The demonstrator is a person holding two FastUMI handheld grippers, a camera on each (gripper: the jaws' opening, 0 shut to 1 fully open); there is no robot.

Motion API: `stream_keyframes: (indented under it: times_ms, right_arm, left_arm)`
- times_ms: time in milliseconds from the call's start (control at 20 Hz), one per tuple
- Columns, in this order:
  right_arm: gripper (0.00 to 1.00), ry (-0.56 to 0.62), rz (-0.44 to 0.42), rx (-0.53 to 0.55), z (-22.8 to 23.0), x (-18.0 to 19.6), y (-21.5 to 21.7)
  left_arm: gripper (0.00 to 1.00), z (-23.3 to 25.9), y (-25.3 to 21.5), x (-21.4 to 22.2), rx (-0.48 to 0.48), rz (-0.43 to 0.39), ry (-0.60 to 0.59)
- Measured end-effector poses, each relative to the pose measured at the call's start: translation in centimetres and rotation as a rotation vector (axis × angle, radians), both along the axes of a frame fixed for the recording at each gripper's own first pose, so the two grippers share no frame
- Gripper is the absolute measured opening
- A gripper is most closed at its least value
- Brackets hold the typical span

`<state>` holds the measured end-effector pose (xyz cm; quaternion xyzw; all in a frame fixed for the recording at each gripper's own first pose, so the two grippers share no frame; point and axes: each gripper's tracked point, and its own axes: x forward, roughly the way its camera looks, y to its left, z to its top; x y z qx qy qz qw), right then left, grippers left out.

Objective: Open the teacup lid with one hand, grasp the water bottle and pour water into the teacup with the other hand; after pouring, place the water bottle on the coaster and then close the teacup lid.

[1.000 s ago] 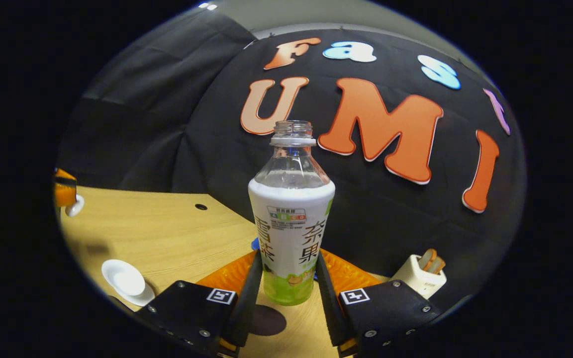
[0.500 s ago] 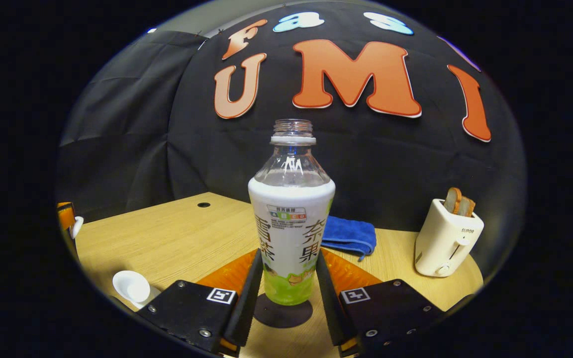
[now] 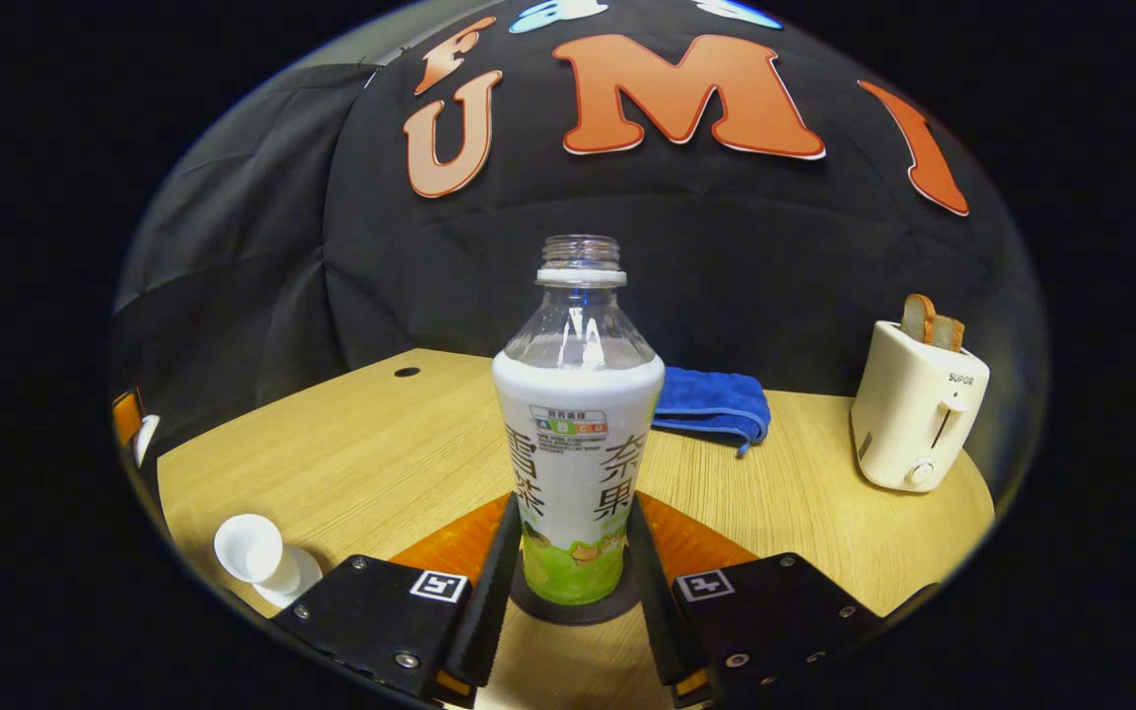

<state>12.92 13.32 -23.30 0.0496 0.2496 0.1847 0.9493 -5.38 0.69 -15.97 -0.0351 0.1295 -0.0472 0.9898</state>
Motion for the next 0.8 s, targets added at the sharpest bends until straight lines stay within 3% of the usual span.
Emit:
stream_keyframes:
  times_ms: [250,600,800]
  right_arm:
    - [0.63,-0.015,0.01,-0.023,-0.1,-0.3,-0.1]
    - [0.85,-0.057,0.009,-0.042,0.7,-1.5,-1.1]
    - [0.9,-0.094,0.007,-0.03,2.4,-2.6,-1.9]
  left_arm:
    - [0.33,-0.7,-1.6,0.4,-0.02,-0.028,0.02]
    - [0.33,-2.0,-5.2,0.9,-0.025,-0.101,0.039]
    - [0.31,-3.0,-7.0,1.2,-0.021,-0.132,0.051]
